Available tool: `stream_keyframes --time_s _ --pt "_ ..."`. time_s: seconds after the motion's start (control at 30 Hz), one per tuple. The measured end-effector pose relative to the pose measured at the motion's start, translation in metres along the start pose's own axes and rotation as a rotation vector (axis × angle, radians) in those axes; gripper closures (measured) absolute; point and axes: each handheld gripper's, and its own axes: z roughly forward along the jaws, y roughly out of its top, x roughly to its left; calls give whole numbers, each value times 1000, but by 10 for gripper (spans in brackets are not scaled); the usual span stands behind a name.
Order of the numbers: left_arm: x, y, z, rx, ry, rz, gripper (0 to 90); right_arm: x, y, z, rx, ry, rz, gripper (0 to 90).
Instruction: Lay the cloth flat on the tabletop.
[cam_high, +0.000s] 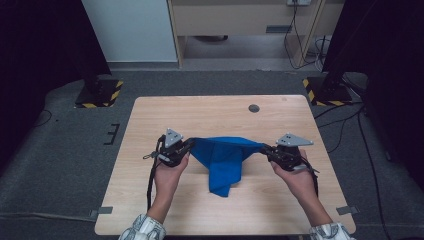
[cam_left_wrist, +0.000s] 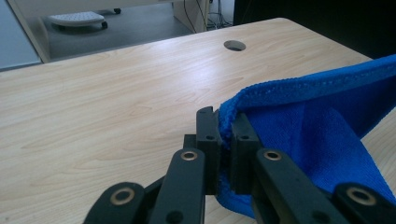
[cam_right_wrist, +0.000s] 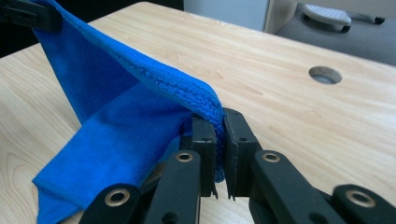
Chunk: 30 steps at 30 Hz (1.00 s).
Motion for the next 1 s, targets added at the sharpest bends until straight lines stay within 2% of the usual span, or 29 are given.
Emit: stream_keyframes --time_s 0.33,0.5,0.9,1.0 --pt "-4 14 -14 -30 0 -1 849 5 19 -16 -27 -8 -18 845" --pt "-4 17 -15 -28 1 1 852 7 26 -17 -30 -9 -16 845" --pt "-2 15 -16 -21 0 -3 852 6 27 -16 -35 -5 -11 845" --pt "-2 16 -19 -34 -2 -7 851 7 29 -19 -40 -8 -18 844"
